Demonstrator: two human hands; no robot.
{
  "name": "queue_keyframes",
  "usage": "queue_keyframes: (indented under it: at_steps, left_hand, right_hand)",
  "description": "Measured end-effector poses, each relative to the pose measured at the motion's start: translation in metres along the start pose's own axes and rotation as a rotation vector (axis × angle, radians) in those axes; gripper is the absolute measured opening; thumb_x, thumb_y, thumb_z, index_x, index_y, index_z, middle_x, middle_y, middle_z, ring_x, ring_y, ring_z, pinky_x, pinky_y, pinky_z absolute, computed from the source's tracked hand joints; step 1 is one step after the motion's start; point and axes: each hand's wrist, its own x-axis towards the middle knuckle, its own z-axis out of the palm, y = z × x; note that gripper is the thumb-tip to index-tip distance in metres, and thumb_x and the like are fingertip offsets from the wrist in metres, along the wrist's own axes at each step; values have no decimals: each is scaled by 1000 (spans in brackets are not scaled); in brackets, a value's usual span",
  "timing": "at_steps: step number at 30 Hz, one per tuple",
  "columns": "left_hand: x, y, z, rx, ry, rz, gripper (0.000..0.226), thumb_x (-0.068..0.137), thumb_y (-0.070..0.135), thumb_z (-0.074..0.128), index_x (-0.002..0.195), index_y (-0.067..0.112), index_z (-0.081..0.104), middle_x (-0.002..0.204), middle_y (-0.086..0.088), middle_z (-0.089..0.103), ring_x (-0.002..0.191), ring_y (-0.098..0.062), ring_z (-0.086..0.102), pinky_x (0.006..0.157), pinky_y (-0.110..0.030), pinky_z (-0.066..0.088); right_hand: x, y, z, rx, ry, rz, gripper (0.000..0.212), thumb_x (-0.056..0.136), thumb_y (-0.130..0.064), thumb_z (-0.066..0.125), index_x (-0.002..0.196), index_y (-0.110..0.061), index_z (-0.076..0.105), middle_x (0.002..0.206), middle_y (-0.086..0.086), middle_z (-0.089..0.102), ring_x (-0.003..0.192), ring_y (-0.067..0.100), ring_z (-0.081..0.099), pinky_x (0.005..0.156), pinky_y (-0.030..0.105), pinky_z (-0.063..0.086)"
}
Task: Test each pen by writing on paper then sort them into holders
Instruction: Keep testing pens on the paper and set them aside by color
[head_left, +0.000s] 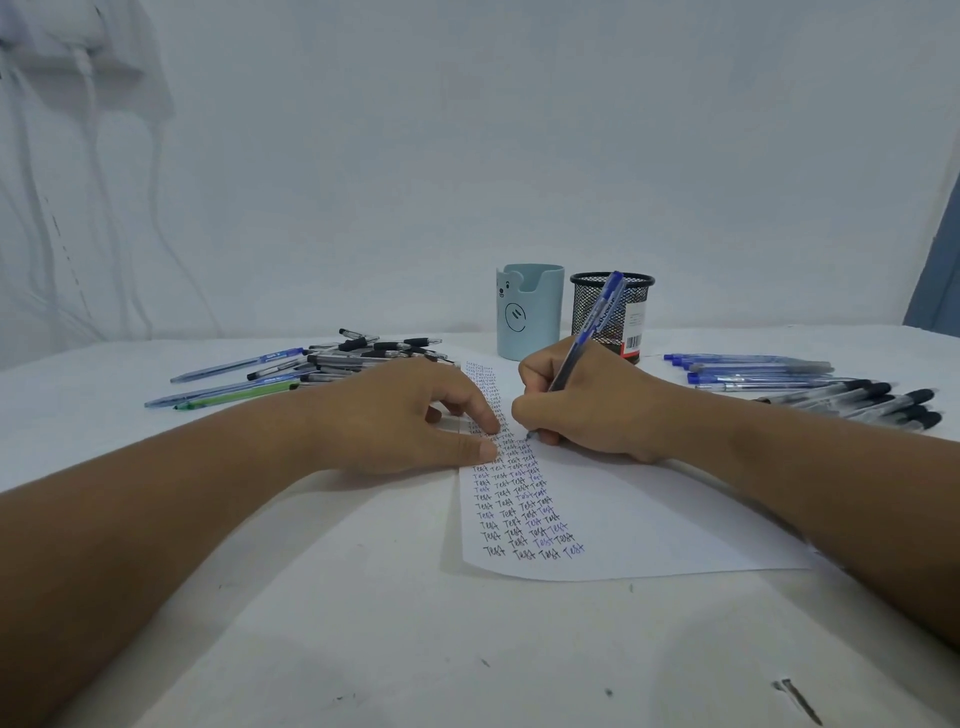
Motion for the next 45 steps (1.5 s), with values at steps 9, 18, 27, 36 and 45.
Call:
queue_keyframes:
  at_steps: [9,18,27,36,45]
  left_hand:
    - [0,-3,0,9,9,8,32,76,59,70,103,43,72,115,23,66,115,6,57,105,-30,49]
    - [2,-6,2,11,23,6,26,78,59,73,102,47,71,115,25,66,115,3,58,104,-32,48]
    - [0,-2,2,-12,20,-8,18,82,51,74,99,47,72,115,23,66,115,4,57,105,-30,47]
    - [-1,1,10,18,126,-33,17,81,55,73,94,45,72,106,24,68,106,5,59,99,-30,49]
    - [1,0,9,99,116,-7,40,68,74,62,97,48,69,109,34,64,106,11,57,100,-30,48]
  right_hand:
    - [1,0,-8,406,120,142,45,98,-32,52,57,-12,54,55,9,53,43,16,43,41,19,34]
    - [8,12,-30,-179,389,-137,31,103,-49,41,94,-20,49,66,1,53,57,20,43,54,32,35]
    - [5,15,-26,-357,283,-193,28,99,-24,58,73,-17,65,64,-2,57,57,10,44,56,25,35]
    - [9,20,-53,-392,232,-95,26,92,-11,70,115,-22,75,96,-1,68,81,16,59,67,6,40]
    - [-7,62,-150,-781,326,289,33,88,-1,61,109,-20,76,84,-6,67,93,20,65,88,35,54]
